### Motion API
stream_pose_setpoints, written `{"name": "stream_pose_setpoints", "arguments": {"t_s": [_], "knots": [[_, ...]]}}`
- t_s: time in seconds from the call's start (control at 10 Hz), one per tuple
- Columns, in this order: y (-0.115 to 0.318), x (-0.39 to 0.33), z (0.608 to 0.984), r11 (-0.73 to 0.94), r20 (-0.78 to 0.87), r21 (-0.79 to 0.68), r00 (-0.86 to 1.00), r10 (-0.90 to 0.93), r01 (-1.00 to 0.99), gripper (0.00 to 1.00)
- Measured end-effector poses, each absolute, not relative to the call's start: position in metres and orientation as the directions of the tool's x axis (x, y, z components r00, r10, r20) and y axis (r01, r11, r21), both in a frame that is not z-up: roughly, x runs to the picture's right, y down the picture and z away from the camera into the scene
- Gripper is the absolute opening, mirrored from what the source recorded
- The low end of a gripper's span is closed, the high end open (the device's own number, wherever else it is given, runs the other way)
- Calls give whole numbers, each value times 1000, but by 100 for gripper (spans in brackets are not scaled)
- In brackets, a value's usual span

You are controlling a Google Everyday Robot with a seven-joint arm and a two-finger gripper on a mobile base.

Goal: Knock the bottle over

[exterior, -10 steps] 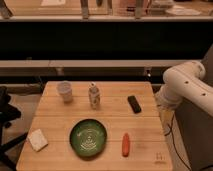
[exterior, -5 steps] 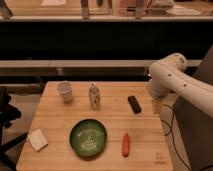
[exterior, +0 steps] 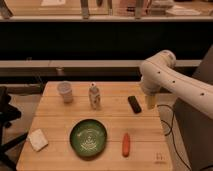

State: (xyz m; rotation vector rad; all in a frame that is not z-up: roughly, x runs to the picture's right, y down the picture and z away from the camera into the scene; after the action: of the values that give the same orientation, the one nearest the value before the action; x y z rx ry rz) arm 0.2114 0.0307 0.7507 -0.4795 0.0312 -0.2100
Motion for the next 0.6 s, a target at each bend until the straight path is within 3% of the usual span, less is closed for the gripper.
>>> {"name": "stream_pose_setpoints", "arguments": {"t_s": [0.6], "knots": [[20,179,773,850,57,-438,952,-300,293,80]]}}
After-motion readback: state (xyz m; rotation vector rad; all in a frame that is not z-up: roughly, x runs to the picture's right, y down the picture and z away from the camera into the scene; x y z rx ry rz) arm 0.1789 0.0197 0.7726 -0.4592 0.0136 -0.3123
